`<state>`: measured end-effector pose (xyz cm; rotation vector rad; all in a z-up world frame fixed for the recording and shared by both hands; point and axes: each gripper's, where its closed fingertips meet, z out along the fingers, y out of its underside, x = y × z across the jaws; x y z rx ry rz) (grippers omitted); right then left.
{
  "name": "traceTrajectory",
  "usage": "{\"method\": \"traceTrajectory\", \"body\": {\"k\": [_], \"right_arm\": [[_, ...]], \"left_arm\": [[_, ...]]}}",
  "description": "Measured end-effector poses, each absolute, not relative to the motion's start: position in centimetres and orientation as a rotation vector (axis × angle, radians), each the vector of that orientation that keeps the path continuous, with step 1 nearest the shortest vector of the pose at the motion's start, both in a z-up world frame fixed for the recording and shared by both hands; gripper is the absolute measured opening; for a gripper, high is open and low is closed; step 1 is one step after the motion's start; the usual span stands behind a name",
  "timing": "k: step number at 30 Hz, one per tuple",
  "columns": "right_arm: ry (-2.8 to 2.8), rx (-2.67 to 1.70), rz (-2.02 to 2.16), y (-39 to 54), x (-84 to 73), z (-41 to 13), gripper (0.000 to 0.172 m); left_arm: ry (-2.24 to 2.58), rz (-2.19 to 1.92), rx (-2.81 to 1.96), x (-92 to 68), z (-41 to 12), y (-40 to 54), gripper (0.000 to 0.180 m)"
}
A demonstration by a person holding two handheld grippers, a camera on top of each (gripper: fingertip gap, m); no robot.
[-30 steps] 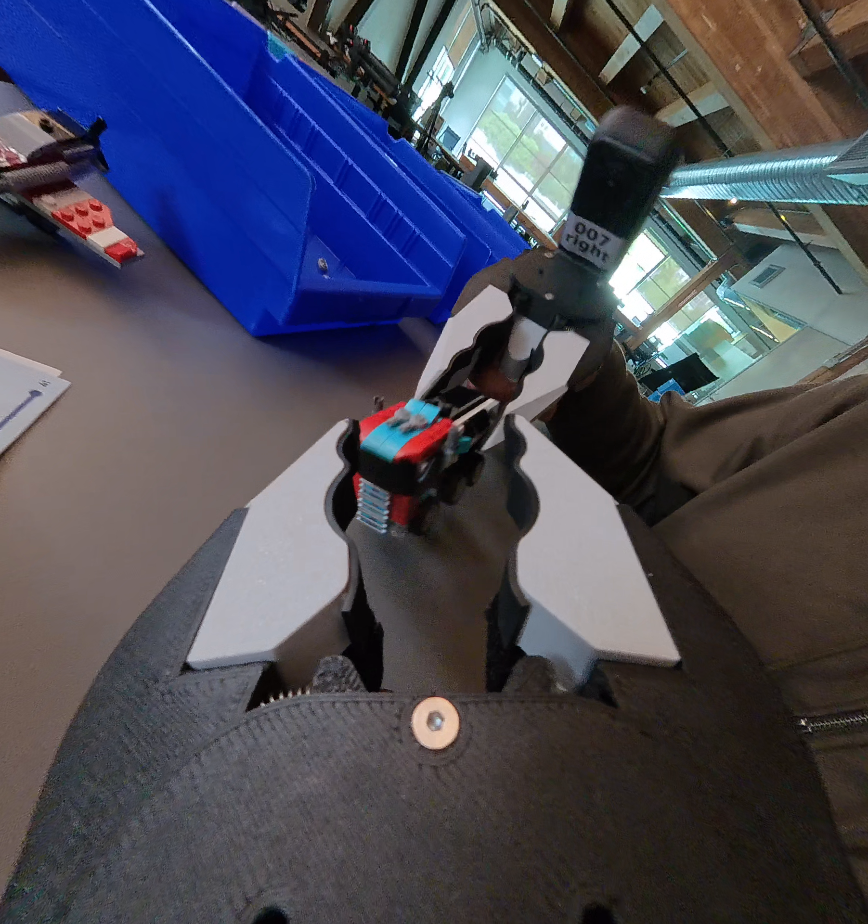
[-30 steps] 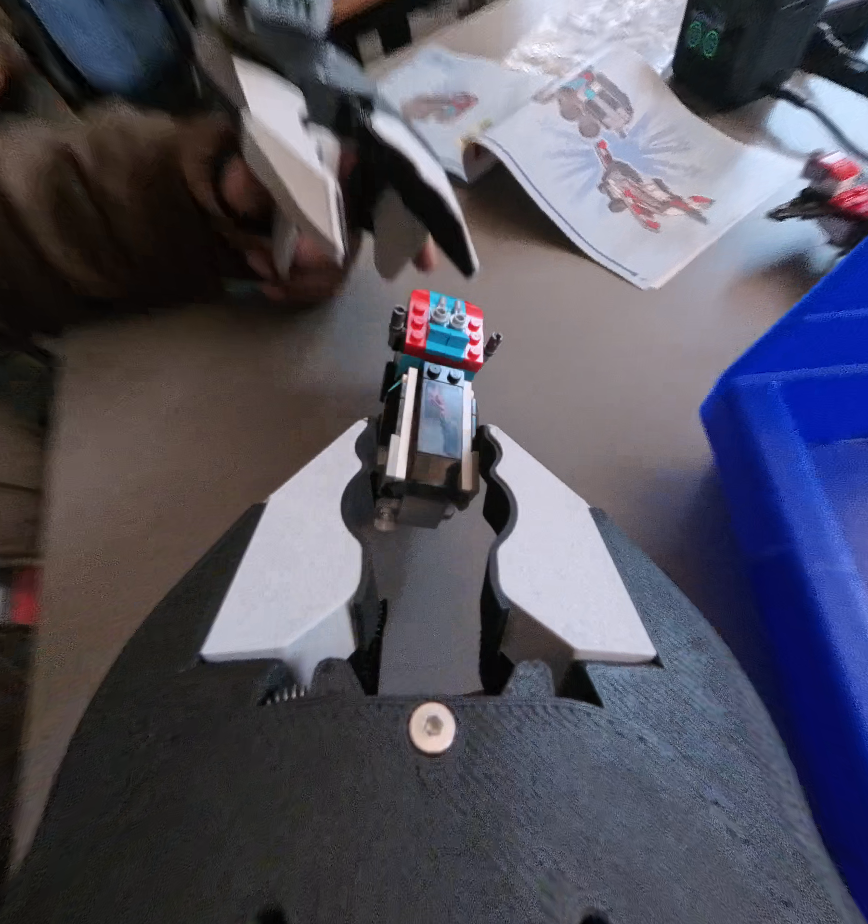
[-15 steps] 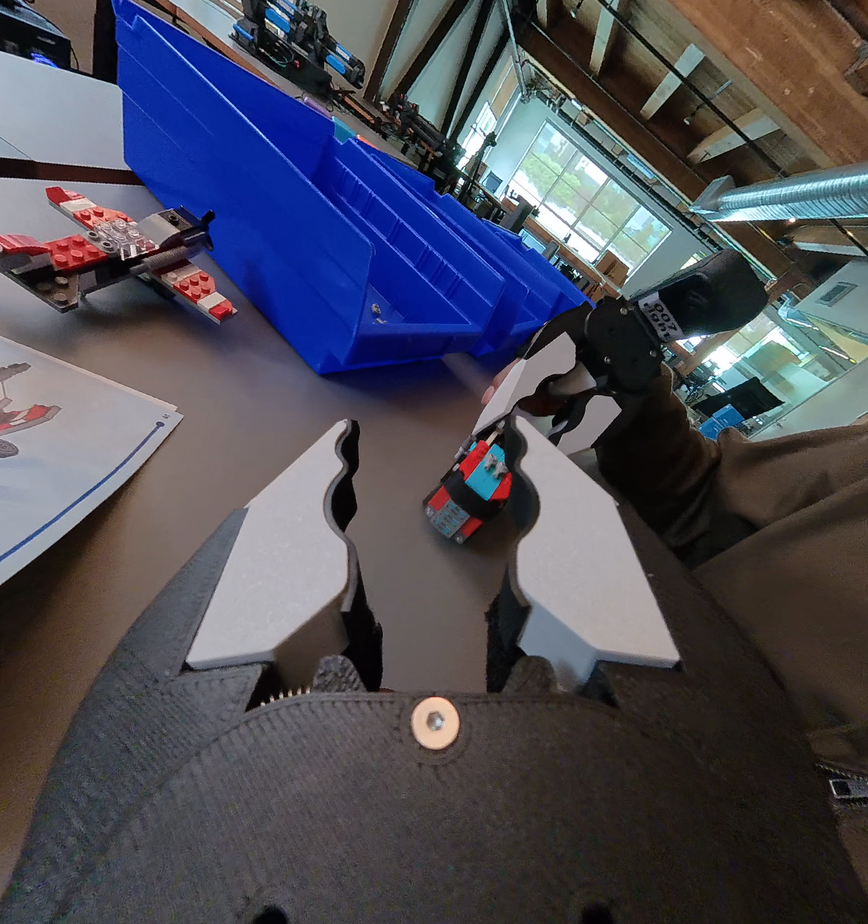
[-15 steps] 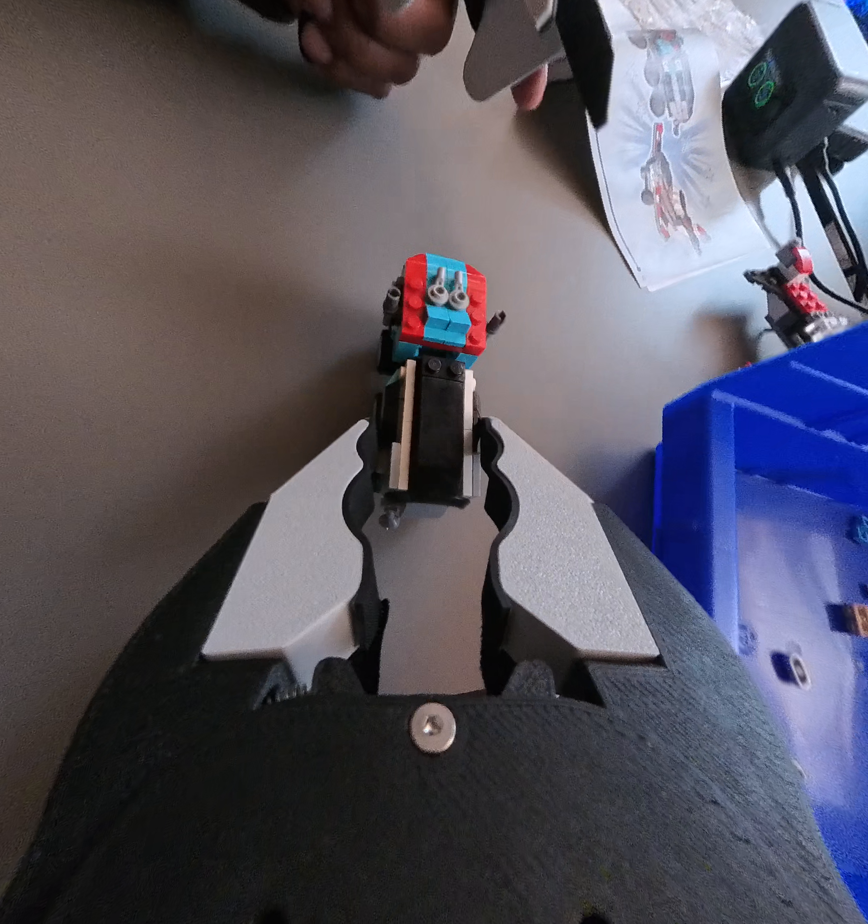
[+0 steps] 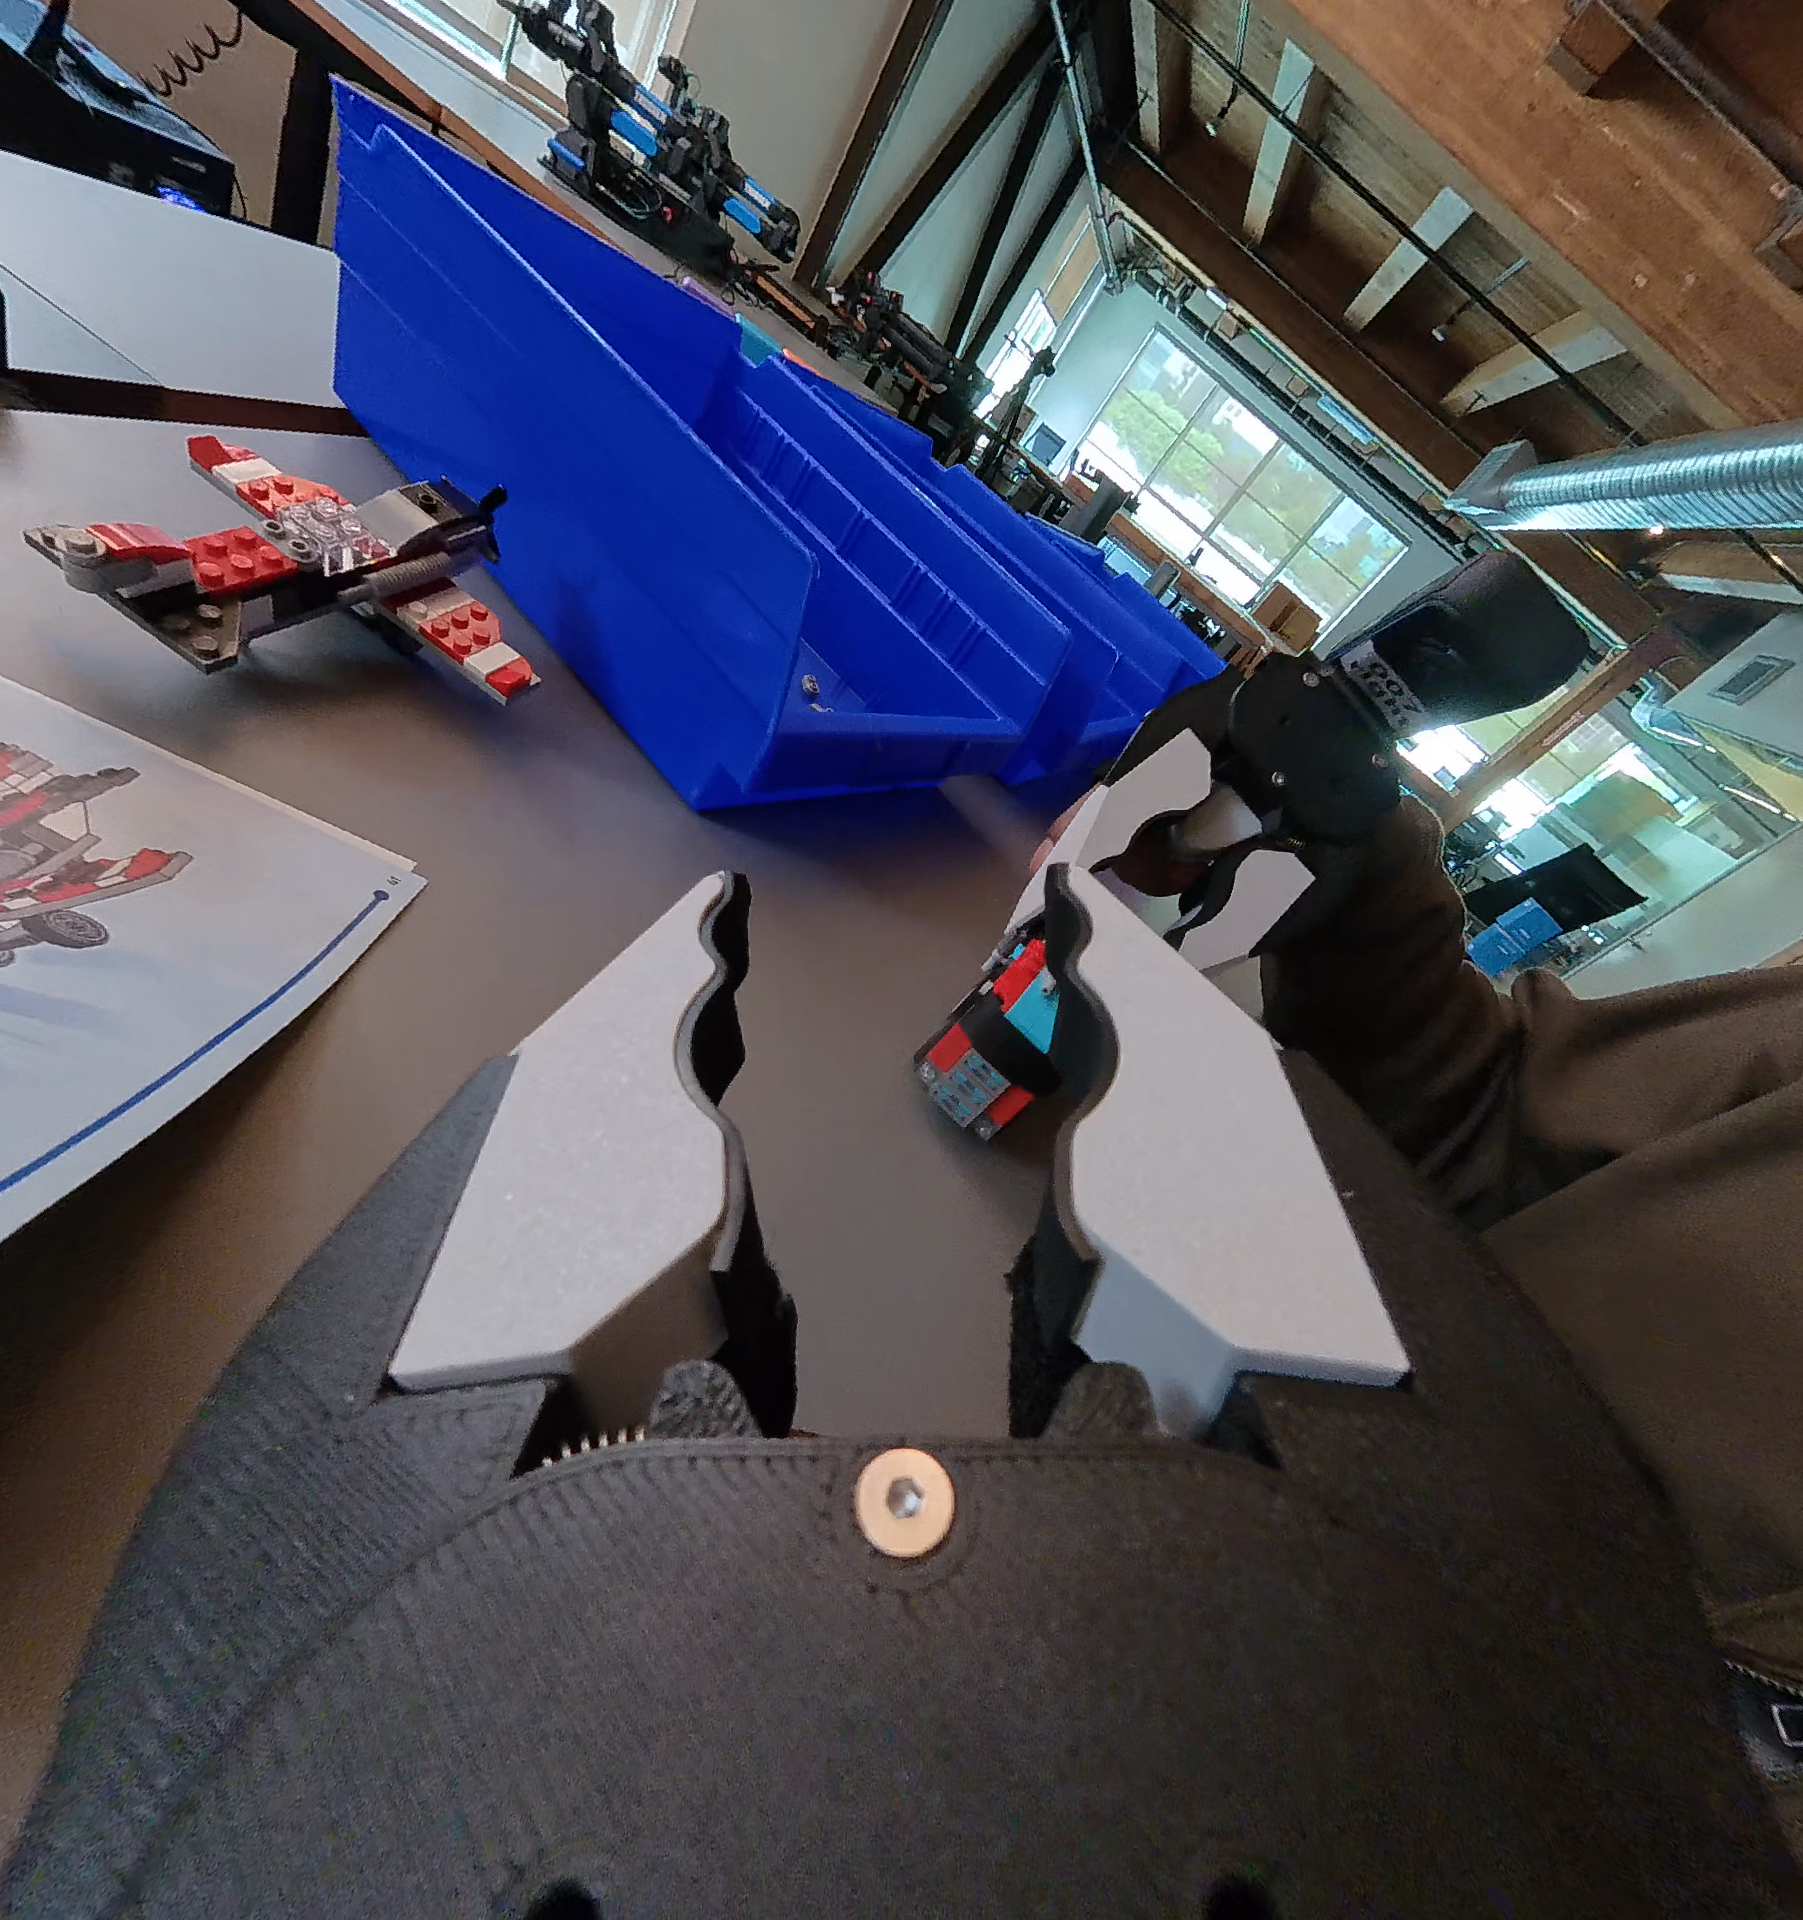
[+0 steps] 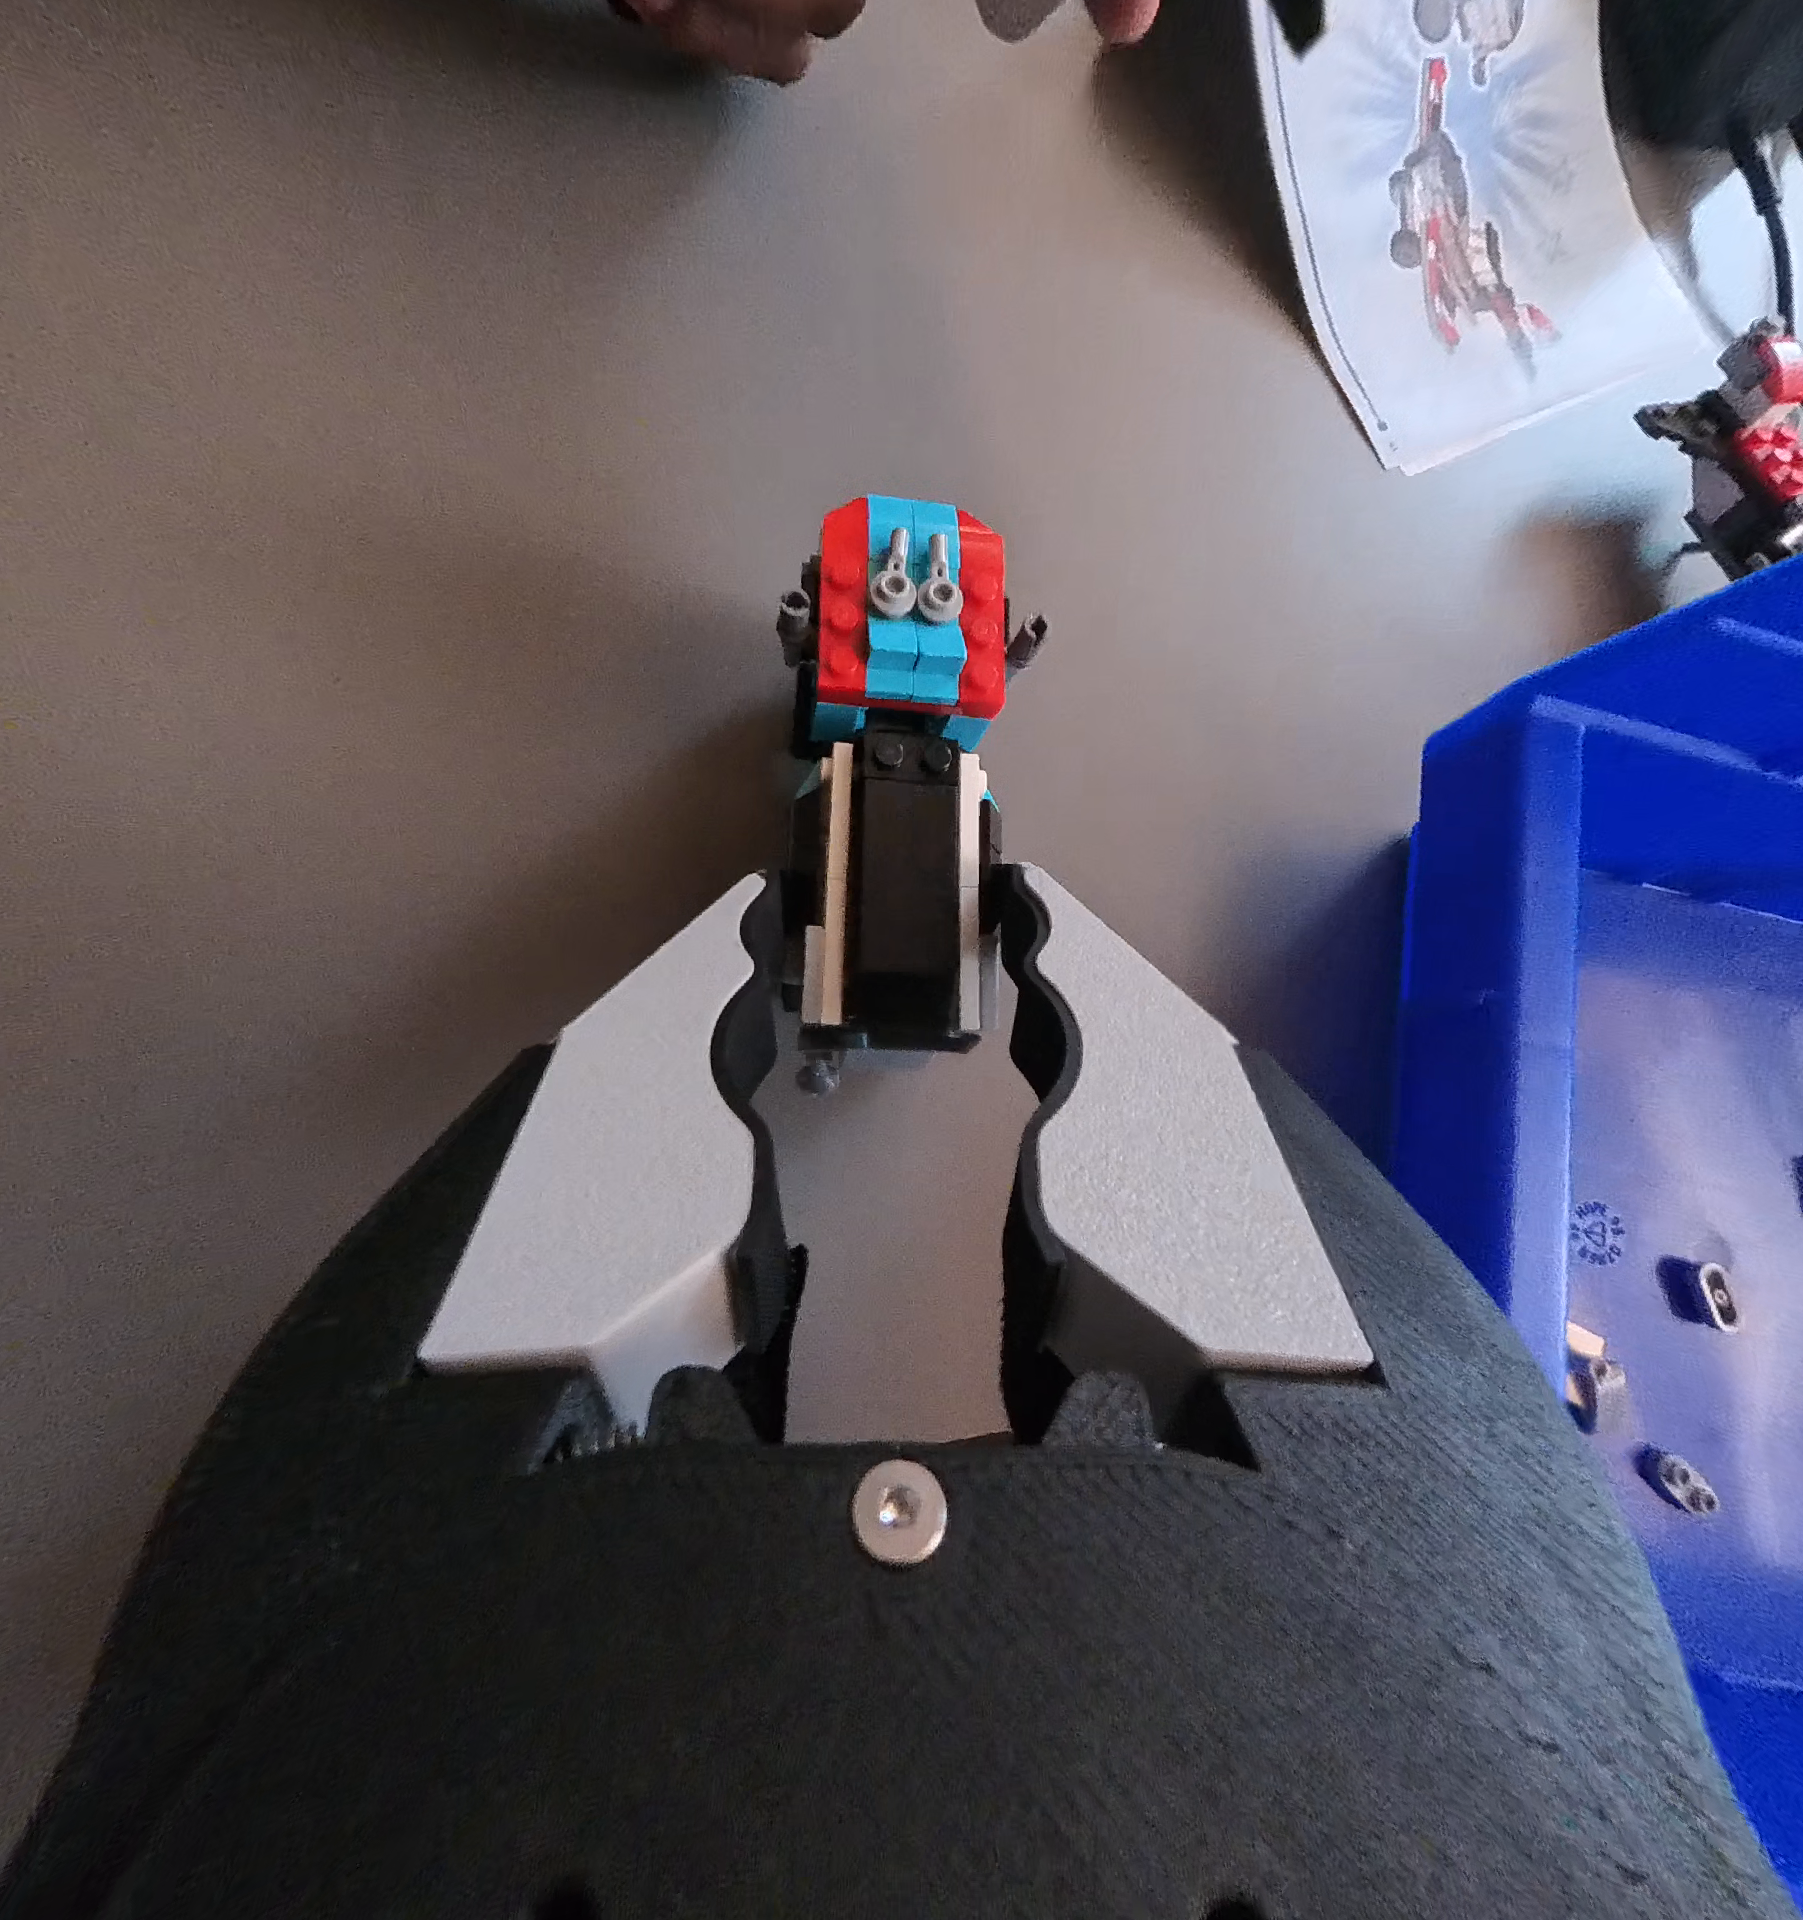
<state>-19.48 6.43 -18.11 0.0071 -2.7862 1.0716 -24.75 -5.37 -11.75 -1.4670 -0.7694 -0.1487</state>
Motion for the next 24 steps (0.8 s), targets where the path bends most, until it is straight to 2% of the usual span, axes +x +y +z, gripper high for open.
{"method": "traceTrajectory", "body": {"k": [8,13,16,18,24], "right_arm": [[-2.684,0.029,1.095,2.2,-20.0,-18.6,0.045],[-2.735,-0.023,1.002,6.7,-20.2,-18.7,0.045],[-2.692,-0.122,1.018,9.7,-20.1,-17.9,0.06],[-2.648,-0.178,1.094,10.8,-19.5,-17.0,0.064],[-2.474,-0.387,1.092,13.8,-20.0,-16.6,0.063]], "left_arm": [[-0.772,-0.139,-1.44,-25.1,-11.3,-5.8,0.058],[-0.769,-0.142,-1.432,-25.1,-11.0,-6.0,0.058],[-0.76,-0.145,-1.434,-24.9,-10.8,-6.0,0.057],[-0.756,-0.141,-1.432,-24.9,-10.7,-6.0,0.057],[-0.765,-0.125,-1.415,-25.1,-10.5,-6.3,0.056]]}}
